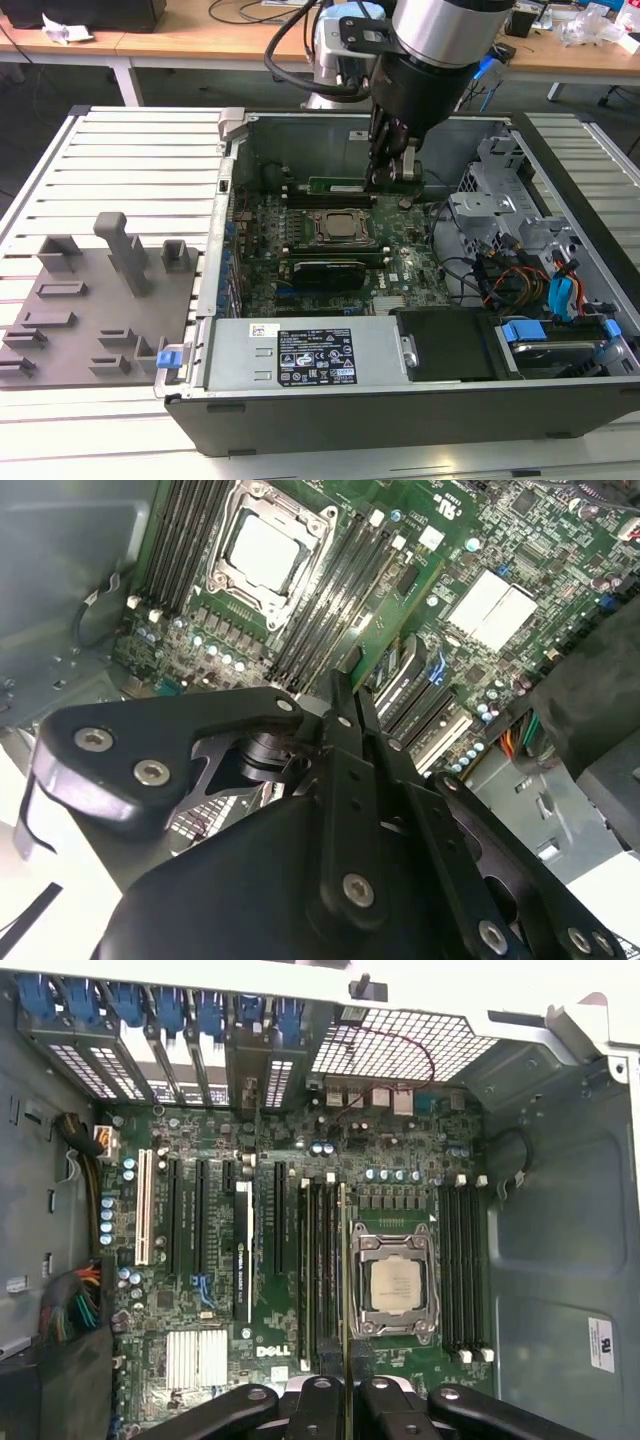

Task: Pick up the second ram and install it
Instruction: 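Insert the second ram into the second slot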

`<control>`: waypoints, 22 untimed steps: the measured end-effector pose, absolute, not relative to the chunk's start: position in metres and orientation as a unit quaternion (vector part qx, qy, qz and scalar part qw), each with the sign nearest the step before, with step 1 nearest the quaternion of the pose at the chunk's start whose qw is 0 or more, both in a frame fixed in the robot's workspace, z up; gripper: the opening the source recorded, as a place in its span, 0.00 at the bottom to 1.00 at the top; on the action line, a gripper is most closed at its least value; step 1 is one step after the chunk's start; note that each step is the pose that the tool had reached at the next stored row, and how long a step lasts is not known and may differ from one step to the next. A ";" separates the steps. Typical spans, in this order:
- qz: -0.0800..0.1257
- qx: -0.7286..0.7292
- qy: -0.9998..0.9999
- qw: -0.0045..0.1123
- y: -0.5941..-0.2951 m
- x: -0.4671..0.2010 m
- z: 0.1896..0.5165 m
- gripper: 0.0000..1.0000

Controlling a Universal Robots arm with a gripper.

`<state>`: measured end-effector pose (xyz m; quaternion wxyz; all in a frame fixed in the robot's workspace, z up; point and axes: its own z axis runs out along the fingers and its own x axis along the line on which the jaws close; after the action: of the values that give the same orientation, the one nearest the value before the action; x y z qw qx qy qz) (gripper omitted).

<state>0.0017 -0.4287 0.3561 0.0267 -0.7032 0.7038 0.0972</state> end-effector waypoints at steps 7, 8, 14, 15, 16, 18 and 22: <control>0.097 -0.703 0.704 0.027 -0.429 0.002 0.348 0.13; 0.097 -0.703 0.704 0.027 -0.429 0.002 0.346 0.13; 0.097 -0.703 0.704 0.027 -0.429 0.002 0.336 0.13; 0.097 -0.703 0.704 0.027 -0.429 0.002 0.334 0.13; 0.097 -0.703 0.704 0.027 -0.429 0.002 0.332 0.13; 0.097 -0.703 0.704 0.027 -0.429 0.002 0.329 0.13; 0.097 -0.703 0.704 0.027 -0.429 0.002 0.321 0.13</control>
<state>0.0017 -0.4287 0.3212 0.0267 -0.7032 0.7038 0.0972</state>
